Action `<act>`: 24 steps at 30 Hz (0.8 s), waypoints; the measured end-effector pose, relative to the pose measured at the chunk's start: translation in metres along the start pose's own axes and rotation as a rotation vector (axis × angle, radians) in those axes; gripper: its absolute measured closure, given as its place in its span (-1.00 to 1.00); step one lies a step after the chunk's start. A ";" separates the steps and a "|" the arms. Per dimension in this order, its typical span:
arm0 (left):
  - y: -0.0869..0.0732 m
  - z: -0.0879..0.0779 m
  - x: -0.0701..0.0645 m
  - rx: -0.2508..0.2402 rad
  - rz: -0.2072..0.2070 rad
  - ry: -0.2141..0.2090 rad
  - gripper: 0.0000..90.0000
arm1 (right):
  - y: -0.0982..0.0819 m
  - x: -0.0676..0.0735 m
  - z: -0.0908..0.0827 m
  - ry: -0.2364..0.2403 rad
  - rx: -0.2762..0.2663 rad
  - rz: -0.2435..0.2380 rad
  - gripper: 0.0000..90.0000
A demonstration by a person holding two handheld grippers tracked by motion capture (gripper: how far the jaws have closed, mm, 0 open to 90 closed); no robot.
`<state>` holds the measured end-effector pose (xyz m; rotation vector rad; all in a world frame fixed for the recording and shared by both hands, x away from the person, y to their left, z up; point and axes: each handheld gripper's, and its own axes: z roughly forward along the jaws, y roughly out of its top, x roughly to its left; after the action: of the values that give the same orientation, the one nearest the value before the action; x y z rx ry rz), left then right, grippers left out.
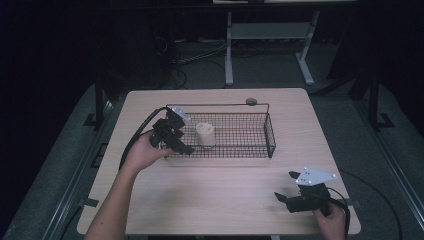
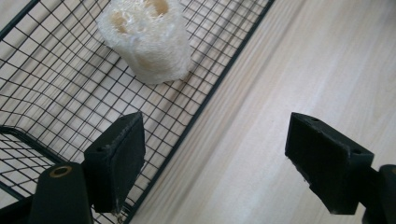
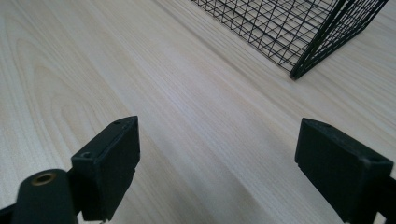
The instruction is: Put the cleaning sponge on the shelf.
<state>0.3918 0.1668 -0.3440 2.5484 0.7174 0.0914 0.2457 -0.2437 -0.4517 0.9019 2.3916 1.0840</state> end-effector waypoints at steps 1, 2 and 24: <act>-0.001 -0.001 -0.002 0.000 0.005 0.000 -0.57 | 0.000 0.000 0.000 -0.001 0.001 -0.001 -0.70; -0.003 -0.002 -0.005 -0.003 0.010 0.001 -0.56 | 0.000 0.000 0.000 -0.002 0.003 -0.002 -0.70; -0.046 -0.009 -0.039 -0.059 0.018 -0.004 -0.56 | 0.002 0.003 0.003 -0.006 0.016 -0.017 -0.70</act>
<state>0.3352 0.1854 -0.3552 2.4982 0.6800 0.1122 0.2464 -0.2390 -0.4525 0.8869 2.4026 1.0555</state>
